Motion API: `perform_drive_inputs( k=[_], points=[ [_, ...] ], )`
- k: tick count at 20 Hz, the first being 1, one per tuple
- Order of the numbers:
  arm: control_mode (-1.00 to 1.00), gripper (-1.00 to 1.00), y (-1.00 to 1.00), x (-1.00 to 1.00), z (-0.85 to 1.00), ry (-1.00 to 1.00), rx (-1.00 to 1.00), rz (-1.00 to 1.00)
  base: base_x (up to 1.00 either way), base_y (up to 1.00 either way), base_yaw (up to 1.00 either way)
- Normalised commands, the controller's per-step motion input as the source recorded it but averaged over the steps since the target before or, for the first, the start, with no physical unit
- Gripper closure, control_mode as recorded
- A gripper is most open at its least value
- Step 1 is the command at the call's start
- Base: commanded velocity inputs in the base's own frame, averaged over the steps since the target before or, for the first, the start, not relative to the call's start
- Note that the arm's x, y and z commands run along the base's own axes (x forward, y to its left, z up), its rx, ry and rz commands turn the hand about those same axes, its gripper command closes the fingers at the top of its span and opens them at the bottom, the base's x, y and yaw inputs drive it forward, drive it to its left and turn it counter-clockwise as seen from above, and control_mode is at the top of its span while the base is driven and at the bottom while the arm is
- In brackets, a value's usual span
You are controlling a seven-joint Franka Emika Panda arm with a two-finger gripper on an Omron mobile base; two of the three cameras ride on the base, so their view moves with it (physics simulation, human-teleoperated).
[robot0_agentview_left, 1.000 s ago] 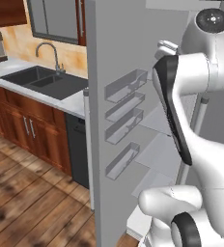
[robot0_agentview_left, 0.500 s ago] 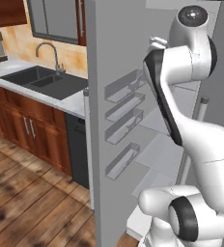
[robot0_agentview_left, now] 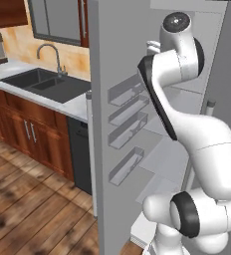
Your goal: Store the hot dog in the freezer for long-term storage. Close the freezer door after placing the cooked food.
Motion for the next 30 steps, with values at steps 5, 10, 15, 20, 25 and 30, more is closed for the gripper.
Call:
perform_drive_inputs(
  k=[5, 10, 15, 20, 25, 30],
  points=[
    [-1.00, 1.00, -0.23, 0.52, 0.00, 0.05, 0.00, 0.00, 0.00, 0.00, 0.00],
    [-1.00, 1.00, -0.18, 0.44, 0.00, 0.02, 0.00, 0.00, 0.00, 0.00, 0.00],
    [-1.00, 1.00, -0.26, 0.37, 0.00, 0.05, 0.00, 0.00, 0.00, 0.00, 0.00],
    [-1.00, 1.00, -0.11, 0.41, 0.00, 0.03, 0.00, 0.00, 0.00, 0.00, 0.00],
    [-1.00, 1.00, -0.08, 0.38, 0.00, 0.01, 0.00, 0.00, 0.00, 0.00, 0.00],
    [-1.00, 1.00, -0.10, 0.42, 0.00, 0.00, 0.00, 0.00, 0.00, 0.00, 0.00]
  ],
)
